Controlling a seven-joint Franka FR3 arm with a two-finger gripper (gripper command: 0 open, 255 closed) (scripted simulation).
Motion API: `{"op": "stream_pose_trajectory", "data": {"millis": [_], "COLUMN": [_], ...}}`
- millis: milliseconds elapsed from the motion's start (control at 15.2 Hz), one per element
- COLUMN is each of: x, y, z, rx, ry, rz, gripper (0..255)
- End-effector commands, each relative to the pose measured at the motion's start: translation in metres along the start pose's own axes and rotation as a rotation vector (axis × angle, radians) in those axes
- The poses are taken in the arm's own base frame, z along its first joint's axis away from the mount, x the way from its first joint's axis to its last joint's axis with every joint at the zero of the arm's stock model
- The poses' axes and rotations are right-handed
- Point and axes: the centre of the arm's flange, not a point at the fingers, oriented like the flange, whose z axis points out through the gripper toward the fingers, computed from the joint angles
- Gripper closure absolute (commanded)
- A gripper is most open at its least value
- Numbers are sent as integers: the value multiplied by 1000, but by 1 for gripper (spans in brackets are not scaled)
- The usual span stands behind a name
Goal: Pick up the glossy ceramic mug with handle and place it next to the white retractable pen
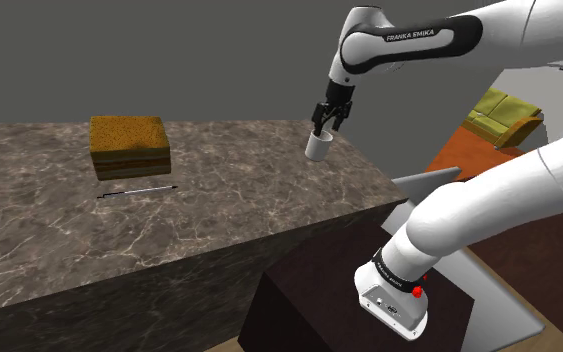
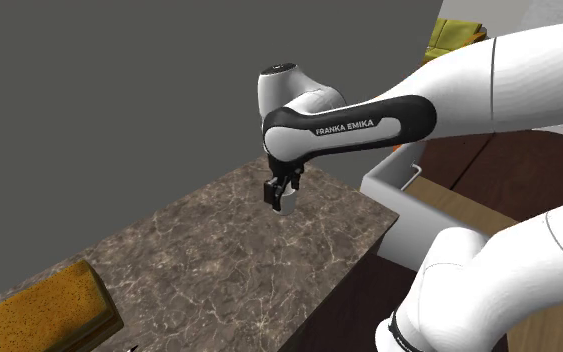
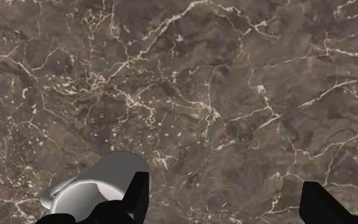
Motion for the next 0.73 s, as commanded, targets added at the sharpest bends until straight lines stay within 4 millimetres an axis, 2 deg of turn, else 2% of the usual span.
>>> {"op": "stream_pose_trajectory", "data": {"millis": [0,462,660], "x": [18,75,81], "y": [14,61,66], "z": [17,64,78], "rx": [-7,-28,-30], "ry": [10,39,42], "rz": [2,11,12], "gripper": [0,0,0]}}
